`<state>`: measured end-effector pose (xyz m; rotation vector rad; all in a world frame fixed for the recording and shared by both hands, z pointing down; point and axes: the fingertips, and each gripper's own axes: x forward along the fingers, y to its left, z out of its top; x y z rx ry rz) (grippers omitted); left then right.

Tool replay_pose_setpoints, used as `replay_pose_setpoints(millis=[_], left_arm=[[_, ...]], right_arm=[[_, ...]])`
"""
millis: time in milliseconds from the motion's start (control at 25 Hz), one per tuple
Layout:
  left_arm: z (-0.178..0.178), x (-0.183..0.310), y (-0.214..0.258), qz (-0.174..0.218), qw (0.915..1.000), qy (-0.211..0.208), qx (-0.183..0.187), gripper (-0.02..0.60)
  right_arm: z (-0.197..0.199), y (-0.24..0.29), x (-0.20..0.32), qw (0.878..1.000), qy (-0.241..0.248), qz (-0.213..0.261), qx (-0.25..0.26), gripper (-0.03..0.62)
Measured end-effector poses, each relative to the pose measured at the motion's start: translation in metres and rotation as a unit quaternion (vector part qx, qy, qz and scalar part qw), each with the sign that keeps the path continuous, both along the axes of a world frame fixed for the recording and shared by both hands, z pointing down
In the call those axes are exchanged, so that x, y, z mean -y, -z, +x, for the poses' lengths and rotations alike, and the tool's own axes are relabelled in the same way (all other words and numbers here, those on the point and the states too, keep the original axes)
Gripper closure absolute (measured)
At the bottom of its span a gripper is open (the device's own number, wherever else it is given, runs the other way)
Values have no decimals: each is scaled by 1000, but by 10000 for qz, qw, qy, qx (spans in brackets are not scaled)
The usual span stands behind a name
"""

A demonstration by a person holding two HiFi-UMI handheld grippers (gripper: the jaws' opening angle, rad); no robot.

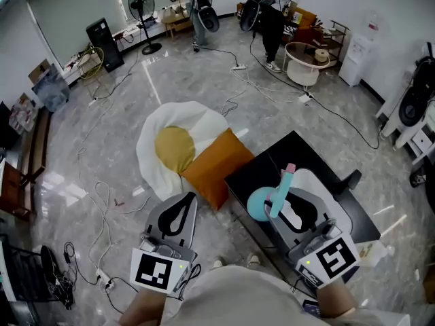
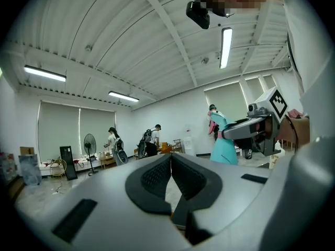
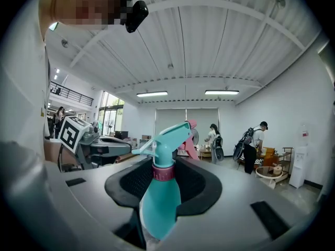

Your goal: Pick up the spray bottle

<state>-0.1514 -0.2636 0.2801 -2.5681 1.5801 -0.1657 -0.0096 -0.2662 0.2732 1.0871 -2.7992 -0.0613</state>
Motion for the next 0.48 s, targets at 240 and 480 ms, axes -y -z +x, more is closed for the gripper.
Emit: replay_pose_setpoints(millis=[240,480], left_arm=[[-10,-3,-8,-54,9999,53,148,560],[3,1,-6,-165,9998,-14,-67,561]], right_arm=[[-12,-12,-2,9995,107,-4,-282,434],[-14,-21,2,9993,124,-32,-352,434]])
